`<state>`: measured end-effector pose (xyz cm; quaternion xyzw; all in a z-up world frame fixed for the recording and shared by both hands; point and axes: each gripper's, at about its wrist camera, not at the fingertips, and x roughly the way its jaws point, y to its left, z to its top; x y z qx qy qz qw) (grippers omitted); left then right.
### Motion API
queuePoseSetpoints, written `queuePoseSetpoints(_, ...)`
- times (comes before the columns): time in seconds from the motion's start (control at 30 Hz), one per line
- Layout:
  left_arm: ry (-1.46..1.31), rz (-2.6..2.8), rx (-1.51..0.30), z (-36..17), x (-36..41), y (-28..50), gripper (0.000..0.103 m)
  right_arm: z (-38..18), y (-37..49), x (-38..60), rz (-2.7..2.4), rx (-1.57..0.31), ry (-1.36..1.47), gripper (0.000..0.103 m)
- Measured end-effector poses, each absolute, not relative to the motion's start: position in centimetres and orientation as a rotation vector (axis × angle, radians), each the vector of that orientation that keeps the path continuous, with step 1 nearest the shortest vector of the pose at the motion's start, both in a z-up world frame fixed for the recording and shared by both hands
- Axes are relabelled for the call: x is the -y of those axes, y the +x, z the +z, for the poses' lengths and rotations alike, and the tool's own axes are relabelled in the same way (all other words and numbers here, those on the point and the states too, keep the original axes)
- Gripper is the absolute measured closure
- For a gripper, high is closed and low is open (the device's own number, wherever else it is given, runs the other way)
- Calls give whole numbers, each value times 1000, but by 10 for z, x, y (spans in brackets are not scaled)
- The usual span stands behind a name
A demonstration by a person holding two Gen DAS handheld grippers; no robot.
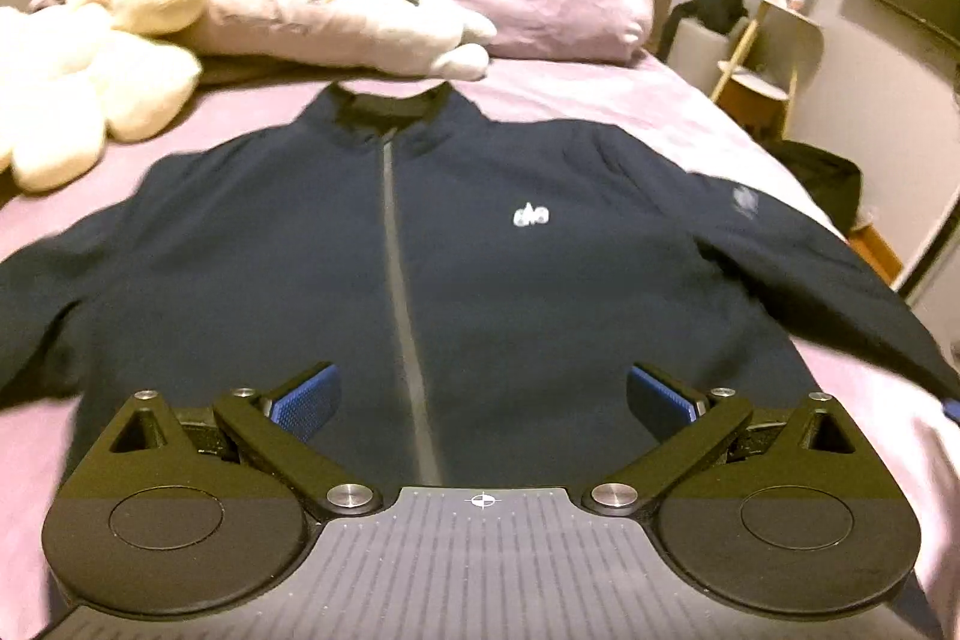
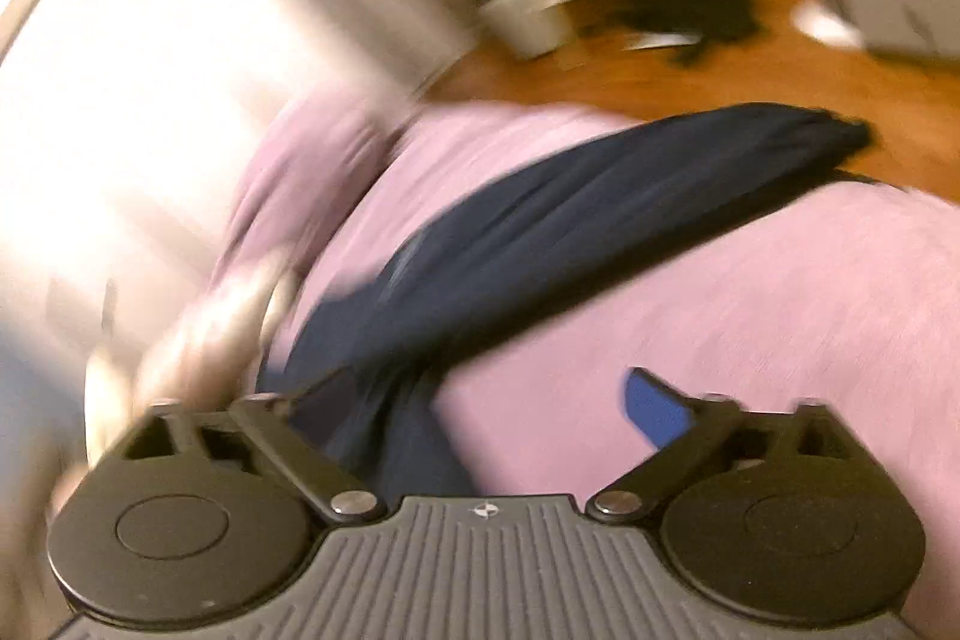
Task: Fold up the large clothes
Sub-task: 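Grasp the jacket sleeve cuff with the right gripper and lift it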
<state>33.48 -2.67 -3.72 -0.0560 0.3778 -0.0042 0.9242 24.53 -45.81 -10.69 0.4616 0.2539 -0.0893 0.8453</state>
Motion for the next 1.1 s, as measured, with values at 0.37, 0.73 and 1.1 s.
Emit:
queuePoseSetpoints(0.37, -155, 57, -853, -114, 70, 465, 0, -183, 297, 531, -398, -451, 1266, 68)
queuePoseSetpoints(0.73, -8, 23, -828, -132, 80, 480, 0, -136, 351, 511, -498, -555, 781, 94)
queuePoseSetpoints(1.1, -256, -23, -704, -70, -42, 406, 0, -49, 383, 224, 102, -324, -370, 95)
